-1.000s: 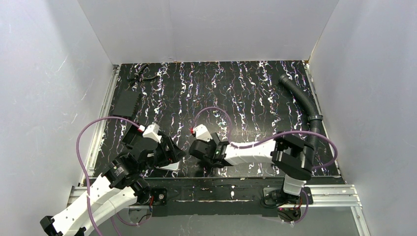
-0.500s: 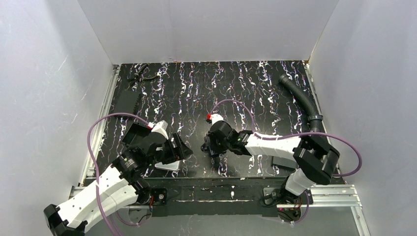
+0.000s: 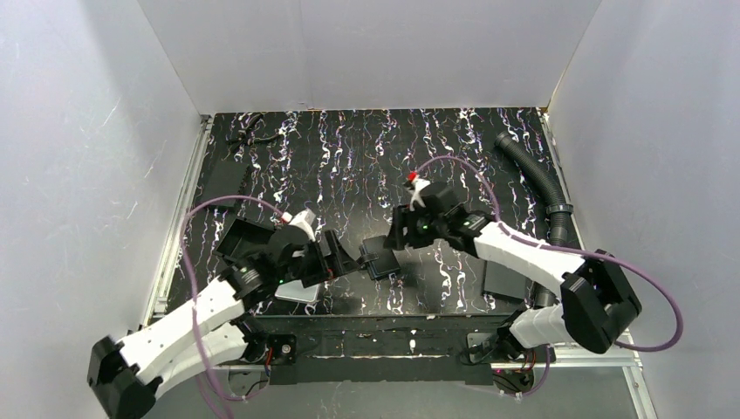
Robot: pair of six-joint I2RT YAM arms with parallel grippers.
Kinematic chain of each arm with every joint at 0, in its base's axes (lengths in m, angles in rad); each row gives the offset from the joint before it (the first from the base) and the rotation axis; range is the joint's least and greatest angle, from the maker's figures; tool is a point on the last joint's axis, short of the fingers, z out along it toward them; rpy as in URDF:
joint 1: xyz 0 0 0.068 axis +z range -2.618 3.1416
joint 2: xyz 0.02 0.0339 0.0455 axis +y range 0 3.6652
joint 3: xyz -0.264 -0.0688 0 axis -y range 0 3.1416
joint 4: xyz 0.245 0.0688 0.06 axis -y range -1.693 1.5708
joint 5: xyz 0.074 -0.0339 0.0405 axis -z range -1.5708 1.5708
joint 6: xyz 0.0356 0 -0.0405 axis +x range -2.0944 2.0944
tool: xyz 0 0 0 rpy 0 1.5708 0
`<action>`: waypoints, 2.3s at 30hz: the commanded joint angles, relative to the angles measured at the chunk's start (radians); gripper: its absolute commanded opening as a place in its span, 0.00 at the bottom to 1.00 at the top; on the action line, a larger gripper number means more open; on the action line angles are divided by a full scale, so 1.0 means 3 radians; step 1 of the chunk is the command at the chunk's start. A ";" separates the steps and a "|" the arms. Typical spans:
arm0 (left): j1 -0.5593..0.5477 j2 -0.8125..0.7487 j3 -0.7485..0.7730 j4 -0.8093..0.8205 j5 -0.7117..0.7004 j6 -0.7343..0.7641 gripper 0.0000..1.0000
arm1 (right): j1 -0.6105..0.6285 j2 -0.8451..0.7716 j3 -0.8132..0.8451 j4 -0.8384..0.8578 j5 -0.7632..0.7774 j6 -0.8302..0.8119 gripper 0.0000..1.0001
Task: Put the credit cards into the card holder
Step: Pick up the card holder from the center of the board.
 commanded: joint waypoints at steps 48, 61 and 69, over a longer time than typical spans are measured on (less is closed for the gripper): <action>0.0207 0.2737 0.0686 0.0341 0.0216 0.1037 0.28 | -0.0517 0.1124 -0.0643 0.2138 -0.1550 0.0812 0.30; 0.0703 0.0467 0.1213 -0.0315 0.1119 0.1382 0.91 | -0.0648 0.0354 -0.0551 0.3226 -0.2655 0.2239 0.01; 0.1470 0.0040 0.1587 0.0056 0.1712 0.1060 0.93 | -0.0636 0.0124 -0.0266 0.5257 -0.2644 0.4096 0.01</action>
